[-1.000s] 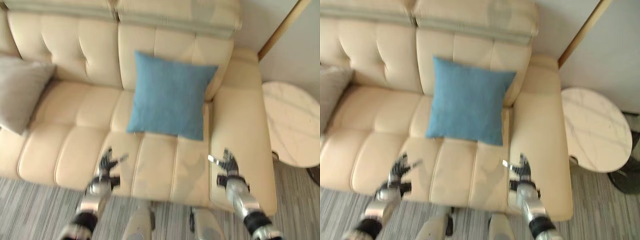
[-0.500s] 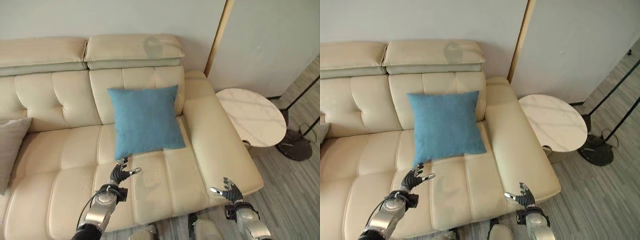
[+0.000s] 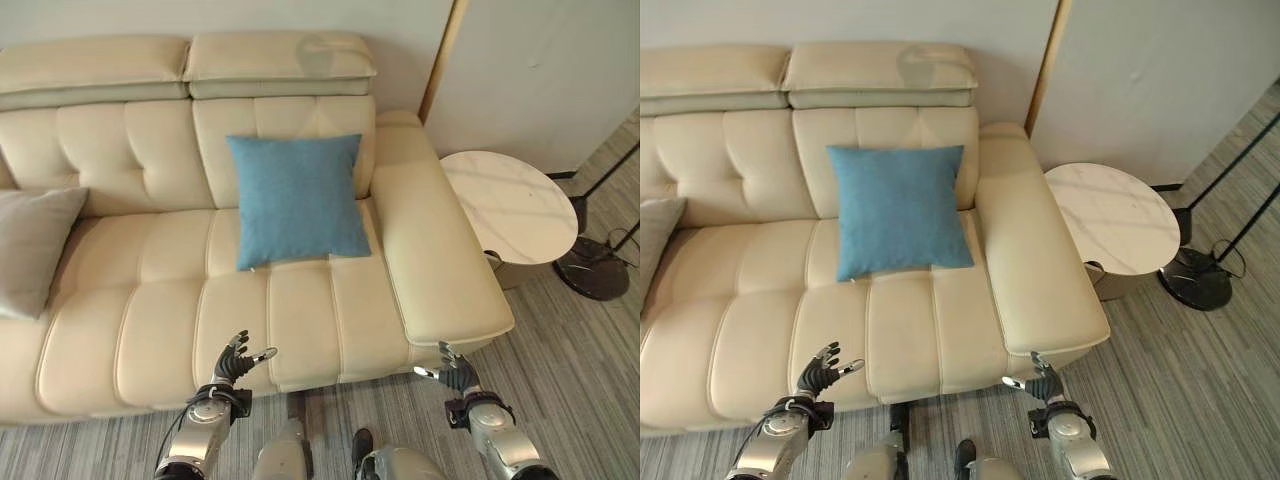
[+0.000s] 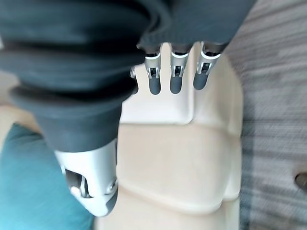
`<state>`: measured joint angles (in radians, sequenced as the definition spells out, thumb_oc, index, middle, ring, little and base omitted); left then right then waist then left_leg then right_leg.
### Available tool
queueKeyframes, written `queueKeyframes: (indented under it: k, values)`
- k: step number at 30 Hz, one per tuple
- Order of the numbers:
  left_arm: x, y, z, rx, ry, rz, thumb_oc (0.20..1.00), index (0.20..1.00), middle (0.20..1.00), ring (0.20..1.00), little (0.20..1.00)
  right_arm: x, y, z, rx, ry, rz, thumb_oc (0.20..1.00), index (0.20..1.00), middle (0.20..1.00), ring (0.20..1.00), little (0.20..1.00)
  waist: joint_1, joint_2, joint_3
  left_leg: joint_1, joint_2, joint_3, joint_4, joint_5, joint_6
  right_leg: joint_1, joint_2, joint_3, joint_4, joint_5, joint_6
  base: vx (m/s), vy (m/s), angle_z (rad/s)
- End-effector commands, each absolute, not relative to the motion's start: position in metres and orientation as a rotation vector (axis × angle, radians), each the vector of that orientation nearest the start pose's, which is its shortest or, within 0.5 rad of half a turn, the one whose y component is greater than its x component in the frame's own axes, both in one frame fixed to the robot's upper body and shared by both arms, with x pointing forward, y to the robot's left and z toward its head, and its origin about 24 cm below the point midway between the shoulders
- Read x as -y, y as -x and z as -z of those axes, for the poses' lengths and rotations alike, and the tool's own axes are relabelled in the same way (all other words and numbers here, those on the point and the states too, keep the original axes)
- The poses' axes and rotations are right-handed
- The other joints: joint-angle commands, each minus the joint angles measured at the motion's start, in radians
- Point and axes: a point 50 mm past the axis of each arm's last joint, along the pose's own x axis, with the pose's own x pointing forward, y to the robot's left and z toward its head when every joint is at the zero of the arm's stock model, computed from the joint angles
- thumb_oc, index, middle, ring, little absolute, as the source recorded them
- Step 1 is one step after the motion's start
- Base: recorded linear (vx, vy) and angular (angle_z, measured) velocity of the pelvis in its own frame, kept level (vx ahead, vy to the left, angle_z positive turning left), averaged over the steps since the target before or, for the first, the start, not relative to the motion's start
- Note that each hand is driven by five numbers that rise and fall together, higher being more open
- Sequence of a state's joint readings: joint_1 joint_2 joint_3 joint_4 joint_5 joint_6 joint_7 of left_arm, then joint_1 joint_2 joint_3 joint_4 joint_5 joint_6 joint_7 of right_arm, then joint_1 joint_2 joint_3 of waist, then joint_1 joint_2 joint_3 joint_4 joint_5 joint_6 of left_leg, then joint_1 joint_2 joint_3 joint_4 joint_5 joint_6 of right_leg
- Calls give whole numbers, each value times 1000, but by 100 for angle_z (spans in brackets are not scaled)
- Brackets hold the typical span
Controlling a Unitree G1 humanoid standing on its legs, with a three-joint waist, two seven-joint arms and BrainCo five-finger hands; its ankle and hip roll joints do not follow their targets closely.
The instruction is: Pick up all the scattered cushions and arrange them neatly on the sofa.
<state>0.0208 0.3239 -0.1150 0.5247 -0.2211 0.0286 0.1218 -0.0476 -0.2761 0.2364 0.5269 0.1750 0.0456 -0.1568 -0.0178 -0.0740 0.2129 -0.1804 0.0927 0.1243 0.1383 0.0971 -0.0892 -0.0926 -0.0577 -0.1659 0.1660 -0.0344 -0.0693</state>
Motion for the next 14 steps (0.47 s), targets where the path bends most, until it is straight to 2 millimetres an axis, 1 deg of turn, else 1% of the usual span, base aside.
queueKeyframes:
  k: [1,3,4,5,7,11,14]
  values:
    - [-229,-216,57,-489,-125,-161,1000,1000,1000,1000,1000,190,-242,45,-420,216,15,1000,1000,1000,1000,1000,-9,8,-38,86,6,-4,22,-137,36,78,-20,9,-137,-57,137,-29,61,22]
    - [-225,-213,61,-511,-120,-145,1000,1000,1000,1000,1000,192,-238,49,-441,218,20,1000,1000,1000,1000,1000,-28,26,-66,138,27,21,-46,-120,30,71,-13,-8,-146,-55,141,-1,78,9]
    - [-225,-213,61,-512,-119,-145,1000,1000,1000,1000,1000,192,-238,49,-441,219,20,1000,1000,1000,1000,1000,-27,27,-66,142,27,22,-52,-117,30,73,-12,-7,-147,-55,141,22,114,51]
    - [-222,-208,65,-530,-139,-118,1000,1000,1000,1000,1000,195,-234,52,-456,220,28,1000,1000,1000,1000,1000,-38,46,-89,185,25,35,-165,-97,22,68,-3,-19,-153,-45,147,7,118,61]
    - [-219,-209,65,-530,-159,-96,1000,1000,1000,1000,1000,197,-234,53,-462,215,42,1000,1000,1000,1000,1000,-48,54,-108,211,16,42,-224,-87,13,67,-5,-29,-172,-32,155,5,142,39]
    - [-219,-208,64,-524,-178,-74,1000,1000,1000,1000,1000,197,-230,56,-476,212,36,1000,1000,1000,1000,1000,-49,58,-116,225,8,47,-226,-100,16,84,-12,-25,-200,-13,168,7,81,0]
    - [-219,-204,67,-540,-177,-78,1000,1000,1000,1000,1000,192,-226,60,-495,205,16,1000,1000,1000,1000,1000,-44,54,-116,240,0,52,-226,-107,22,102,-24,-16,-215,1,178,18,101,-10]
